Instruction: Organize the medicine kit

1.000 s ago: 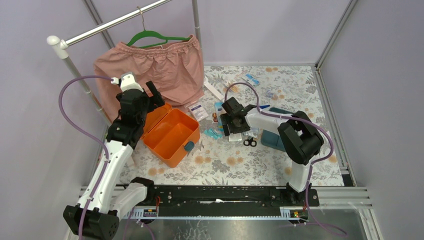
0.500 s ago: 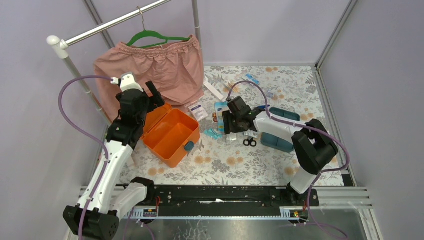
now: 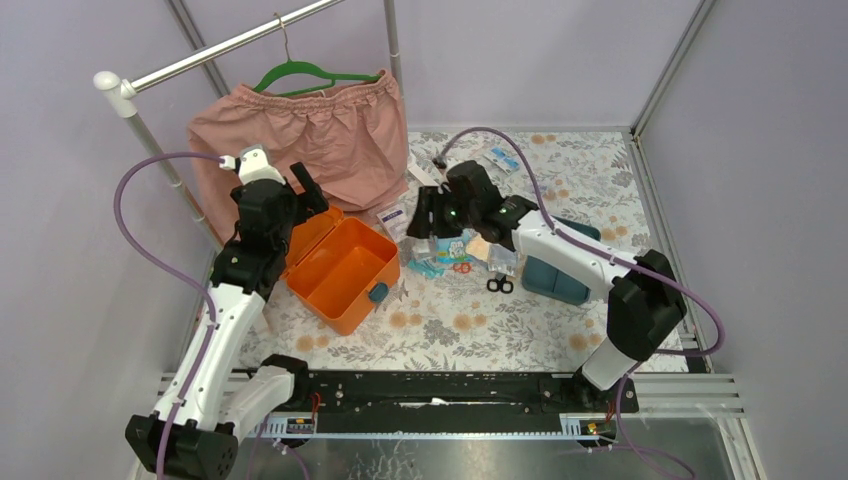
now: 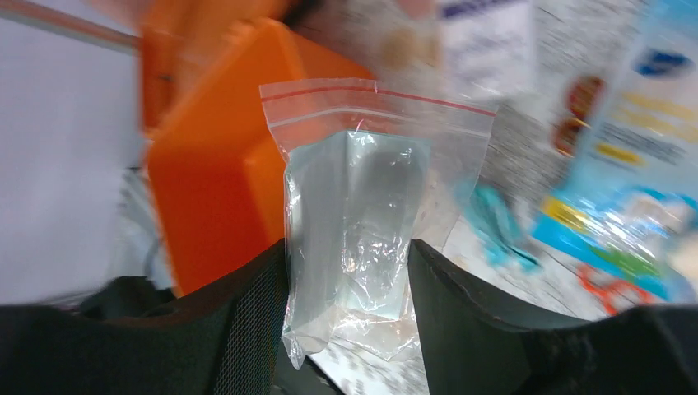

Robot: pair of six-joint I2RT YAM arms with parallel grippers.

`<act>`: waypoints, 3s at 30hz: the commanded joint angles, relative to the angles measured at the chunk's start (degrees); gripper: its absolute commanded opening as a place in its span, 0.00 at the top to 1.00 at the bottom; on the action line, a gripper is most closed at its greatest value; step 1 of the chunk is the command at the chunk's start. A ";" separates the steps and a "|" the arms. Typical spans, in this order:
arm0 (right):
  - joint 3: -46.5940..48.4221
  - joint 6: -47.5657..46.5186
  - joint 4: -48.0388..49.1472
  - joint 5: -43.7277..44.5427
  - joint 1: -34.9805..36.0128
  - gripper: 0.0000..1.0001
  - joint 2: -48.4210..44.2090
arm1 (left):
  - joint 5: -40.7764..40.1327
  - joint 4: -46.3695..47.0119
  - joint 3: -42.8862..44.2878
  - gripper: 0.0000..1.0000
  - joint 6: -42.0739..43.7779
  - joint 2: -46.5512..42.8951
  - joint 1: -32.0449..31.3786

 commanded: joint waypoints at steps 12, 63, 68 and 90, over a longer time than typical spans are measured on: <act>18.41 16.02 15.12 -4.64 15.06 0.27 17.72 | -5.86 -2.02 -0.09 0.01 -1.03 -3.34 0.88; 11.02 -11.59 -7.08 23.21 0.23 0.02 2.11 | -4.44 -1.48 -0.27 0.01 -0.78 -2.05 0.88; 15.49 -16.24 -9.53 23.20 -1.18 0.09 11.70 | -4.06 -1.47 -0.27 0.01 -0.86 -1.75 0.89; 22.83 -16.84 -12.19 10.40 -11.39 0.41 30.41 | -2.86 -0.65 -0.53 0.01 -0.60 -1.30 0.88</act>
